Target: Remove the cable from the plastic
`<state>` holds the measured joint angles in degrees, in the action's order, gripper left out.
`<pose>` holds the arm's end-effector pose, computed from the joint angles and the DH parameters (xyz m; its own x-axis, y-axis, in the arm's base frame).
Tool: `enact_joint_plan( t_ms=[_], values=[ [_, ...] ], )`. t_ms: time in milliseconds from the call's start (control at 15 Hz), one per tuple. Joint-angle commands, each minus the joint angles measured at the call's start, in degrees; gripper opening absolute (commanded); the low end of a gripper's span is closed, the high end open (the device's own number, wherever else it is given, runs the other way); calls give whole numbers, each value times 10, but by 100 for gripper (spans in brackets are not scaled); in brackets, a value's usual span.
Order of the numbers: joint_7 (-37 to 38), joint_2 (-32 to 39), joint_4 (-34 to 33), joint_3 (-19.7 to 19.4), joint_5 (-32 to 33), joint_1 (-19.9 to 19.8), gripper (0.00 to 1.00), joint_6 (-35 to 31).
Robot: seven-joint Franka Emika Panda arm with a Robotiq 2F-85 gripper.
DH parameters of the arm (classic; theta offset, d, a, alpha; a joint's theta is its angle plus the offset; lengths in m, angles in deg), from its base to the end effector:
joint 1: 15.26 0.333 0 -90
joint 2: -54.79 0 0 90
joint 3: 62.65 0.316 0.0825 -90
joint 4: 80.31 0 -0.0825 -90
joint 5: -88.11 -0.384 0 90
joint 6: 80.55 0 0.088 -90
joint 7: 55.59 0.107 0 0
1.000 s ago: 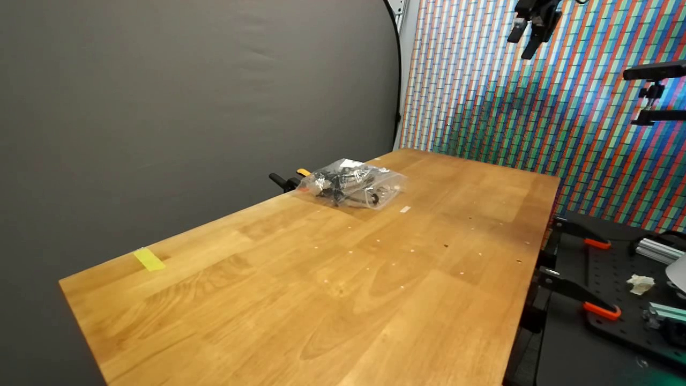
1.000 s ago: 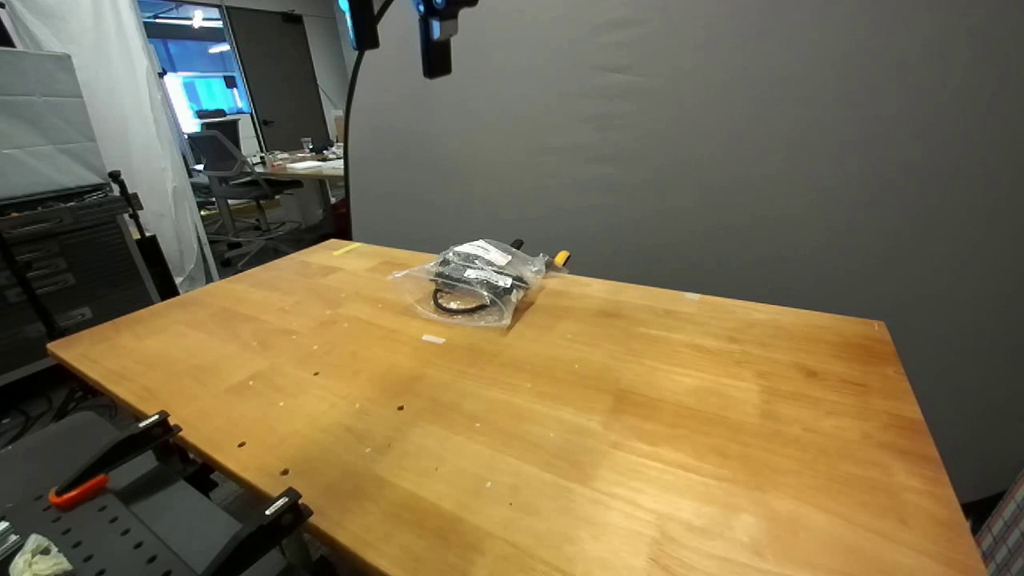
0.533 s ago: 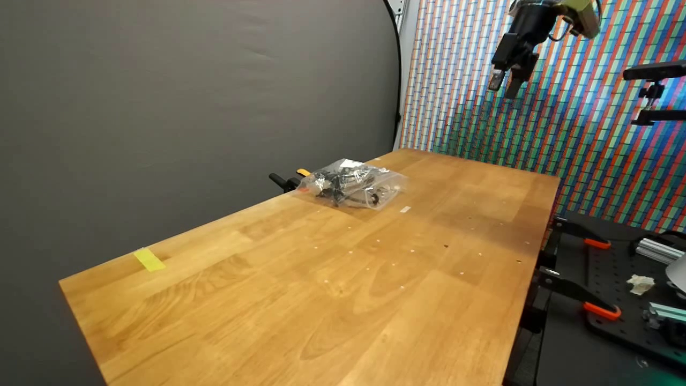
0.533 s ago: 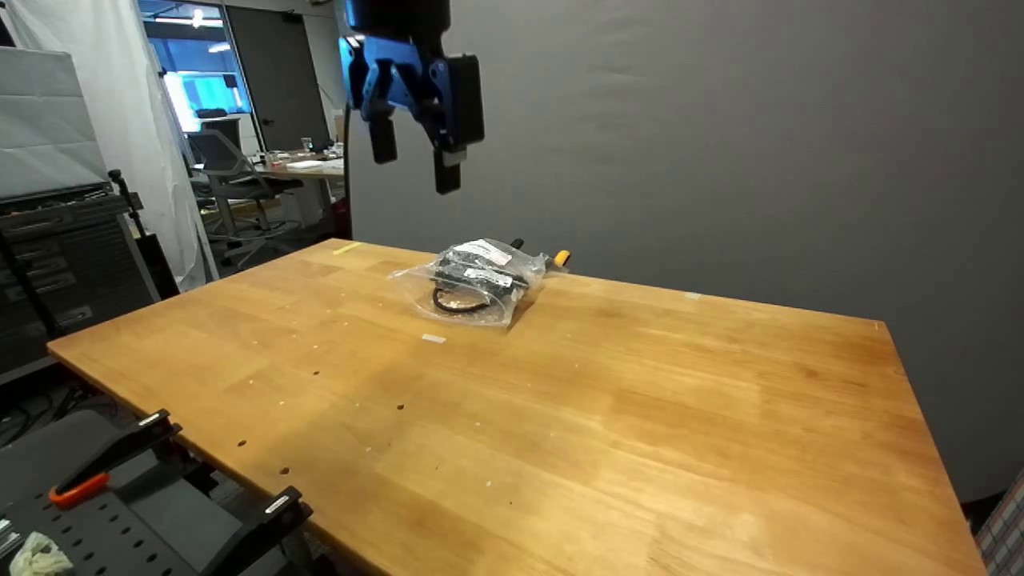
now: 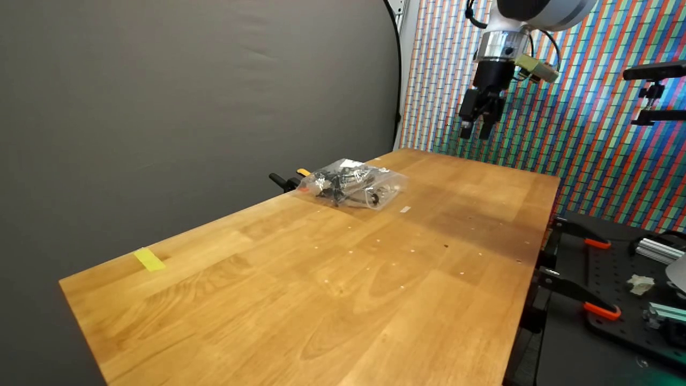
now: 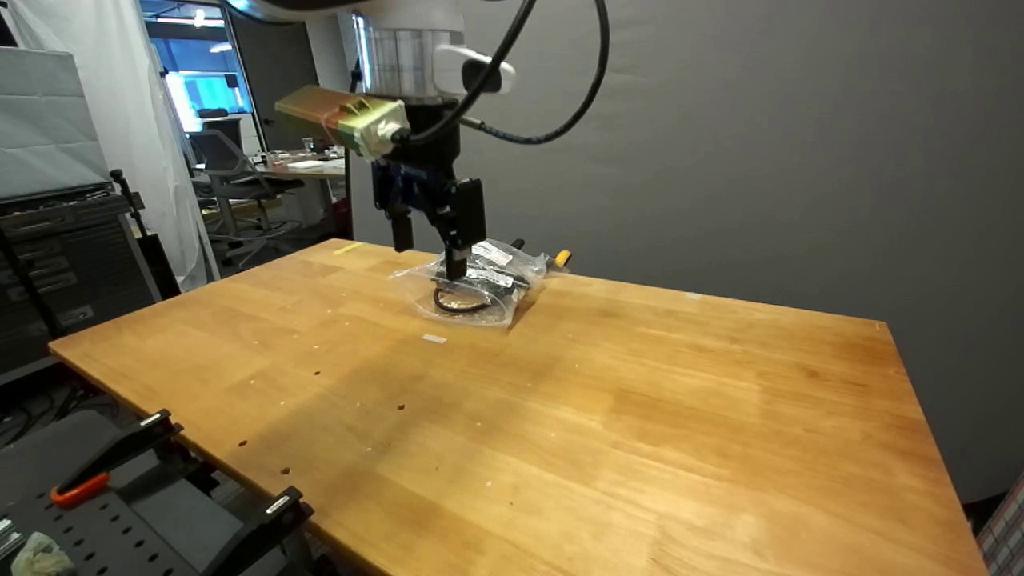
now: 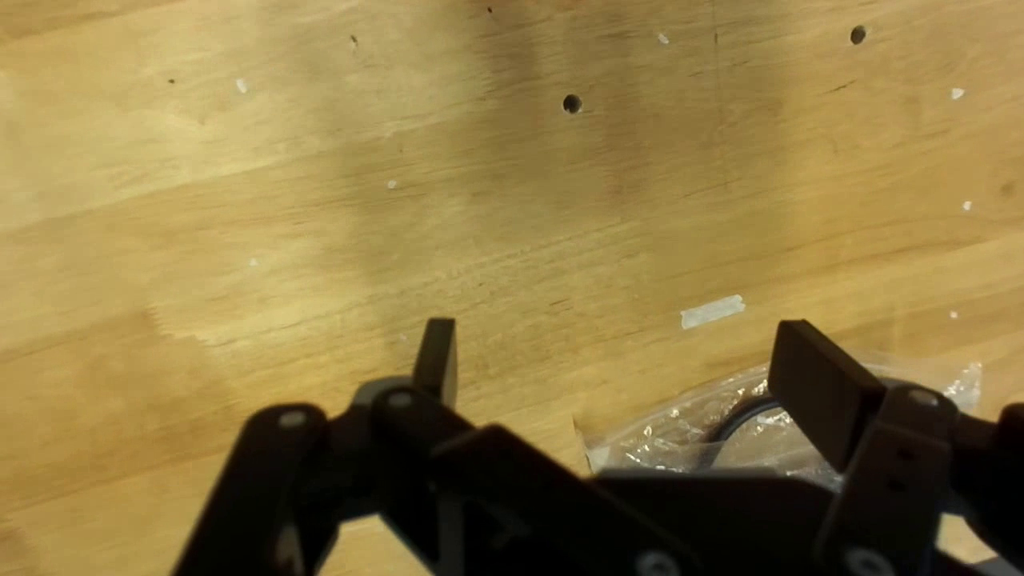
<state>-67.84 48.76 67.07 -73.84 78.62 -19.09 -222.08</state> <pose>0.4265 -0.1137 0.2999 0.9840 -0.1772 0.0181 -0.1738 -0.9772 -0.1217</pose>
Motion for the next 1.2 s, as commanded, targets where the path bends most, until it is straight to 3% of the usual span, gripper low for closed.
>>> enact_joint_plan(
  t_ms=[0,600,1000,1133],
  values=[
    [0,72,-18,25,-45,6,100,-58],
    [-36,200,-49,123,-140,-10,100,-179],
    [-84,266,-71,190,-164,-40,100,-303],
    [-101,283,-81,224,-183,-65,100,-333]
  ],
)
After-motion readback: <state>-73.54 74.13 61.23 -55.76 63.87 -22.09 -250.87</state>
